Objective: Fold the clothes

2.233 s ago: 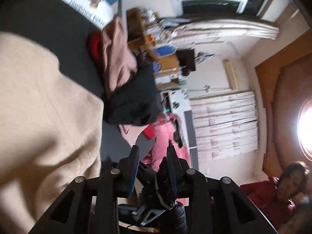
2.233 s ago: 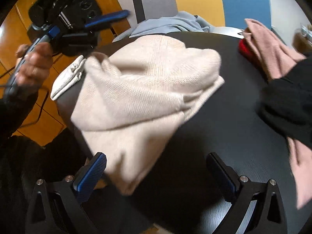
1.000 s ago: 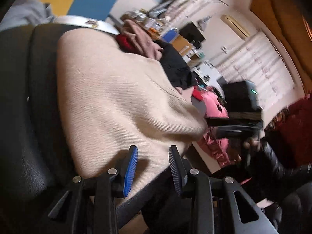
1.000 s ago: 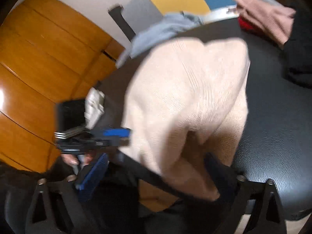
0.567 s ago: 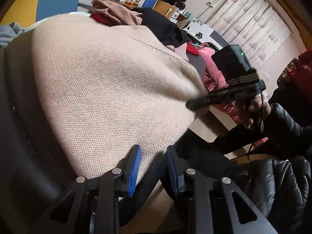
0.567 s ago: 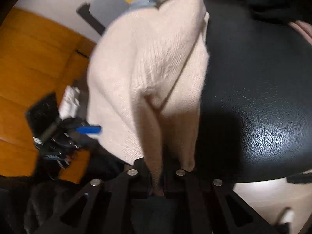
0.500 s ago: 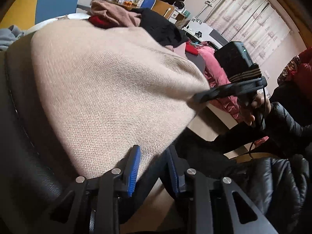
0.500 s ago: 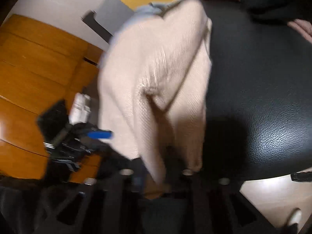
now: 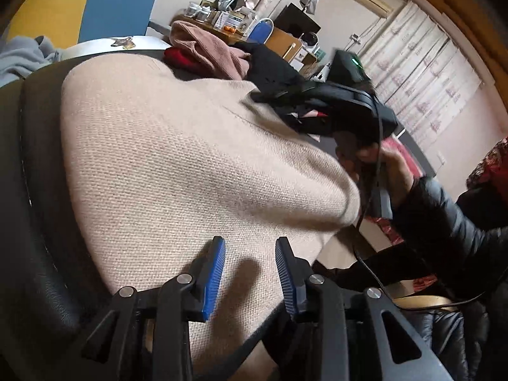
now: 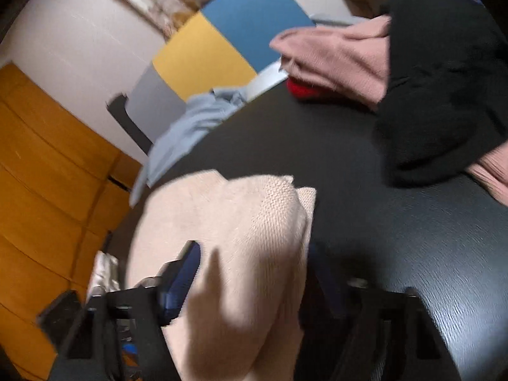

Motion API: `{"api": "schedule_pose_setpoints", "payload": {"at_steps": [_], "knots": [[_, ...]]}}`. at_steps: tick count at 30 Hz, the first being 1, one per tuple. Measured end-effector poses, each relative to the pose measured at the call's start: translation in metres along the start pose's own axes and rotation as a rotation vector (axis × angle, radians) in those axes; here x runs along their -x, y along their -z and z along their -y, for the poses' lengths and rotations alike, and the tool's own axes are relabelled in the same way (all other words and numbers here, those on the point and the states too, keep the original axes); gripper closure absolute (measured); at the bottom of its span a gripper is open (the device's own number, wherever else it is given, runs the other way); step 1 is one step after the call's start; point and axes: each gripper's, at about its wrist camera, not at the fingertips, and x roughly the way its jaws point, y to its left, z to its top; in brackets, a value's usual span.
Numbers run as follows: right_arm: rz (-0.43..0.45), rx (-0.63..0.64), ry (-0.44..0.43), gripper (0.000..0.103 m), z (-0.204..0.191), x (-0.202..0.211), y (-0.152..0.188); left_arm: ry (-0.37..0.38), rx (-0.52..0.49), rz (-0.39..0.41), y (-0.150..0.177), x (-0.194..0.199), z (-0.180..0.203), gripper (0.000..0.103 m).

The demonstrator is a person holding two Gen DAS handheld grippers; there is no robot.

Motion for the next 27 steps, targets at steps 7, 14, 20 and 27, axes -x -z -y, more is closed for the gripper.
{"api": "schedule_pose_setpoints", "payload": {"at_steps": [7,14,20,27], "knots": [[0.056,0.264,0.267,0.095,-0.037,0.004,-0.024,0.023,-0.06,-0.066,0.013,-0.016,0.007,0.071],[-0.019,0.178,0.242,0.09,0.005,-0.027,-0.013,0.052,0.015,-0.06,0.012,-0.017,0.001,0.073],[0.08,0.241,0.158,0.079,-0.028,0.031,-0.008,0.108,0.098,0.073,-0.006,0.007,-0.008,0.071],[-0.061,0.403,0.025,0.079,-0.081,0.041,0.058,0.02,0.106,0.086,0.011,0.0,-0.011,0.069]]}}
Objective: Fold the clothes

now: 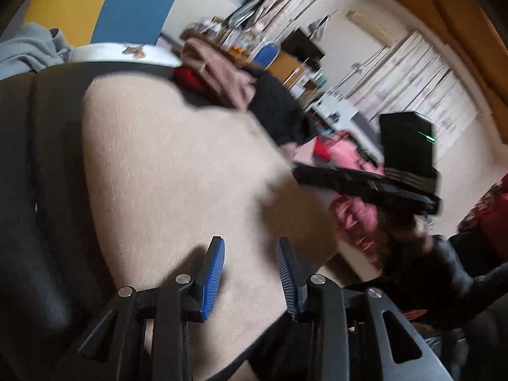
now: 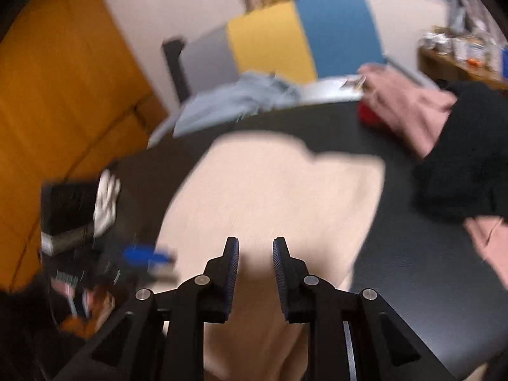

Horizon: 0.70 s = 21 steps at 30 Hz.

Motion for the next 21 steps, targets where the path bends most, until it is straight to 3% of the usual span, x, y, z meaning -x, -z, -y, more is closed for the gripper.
{"api": "schedule_pose_setpoints", "payload": {"at_steps": [3,4,5,8,10,12,14,16,18,21], "knots": [[-0.1,-0.03,0.077,0.079,0.007,-0.024,0.038,-0.076,-0.003,-0.04,0.023,-0.011,-0.007,0.072],[-0.11,-0.04,0.105,0.079,0.011,-0.029,0.049,-0.07,-0.002,-0.015,0.027,-0.007,-0.005,0.072],[-0.052,-0.058,0.082,0.079,0.015,-0.025,0.056,-0.07,0.009,-0.013,0.026,-0.006,-0.004,0.072],[-0.022,-0.139,0.03,0.079,0.026,-0.023,0.057,-0.071,0.021,0.076,0.02,0.018,-0.002,0.069],[-0.022,-0.158,0.012,0.079,0.029,-0.023,0.055,-0.064,0.071,0.163,-0.005,0.039,-0.018,0.064],[-0.024,-0.161,0.001,0.078,0.03,-0.023,0.053,-0.049,0.142,0.199,-0.024,0.051,-0.042,0.047],[-0.024,-0.189,-0.028,0.069,0.03,-0.022,0.05,-0.038,0.201,0.201,-0.049,0.049,-0.069,0.04],[0.003,-0.217,-0.072,0.038,0.029,-0.016,0.04,-0.018,0.254,0.183,-0.068,0.045,-0.096,0.038],[0.042,-0.223,-0.11,0.019,0.025,-0.008,0.033,0.004,0.289,0.149,-0.075,0.042,-0.12,0.037],[0.109,-0.241,-0.126,0.014,0.029,0.006,0.02,0.024,0.328,0.102,-0.077,0.03,-0.144,0.035]]}}
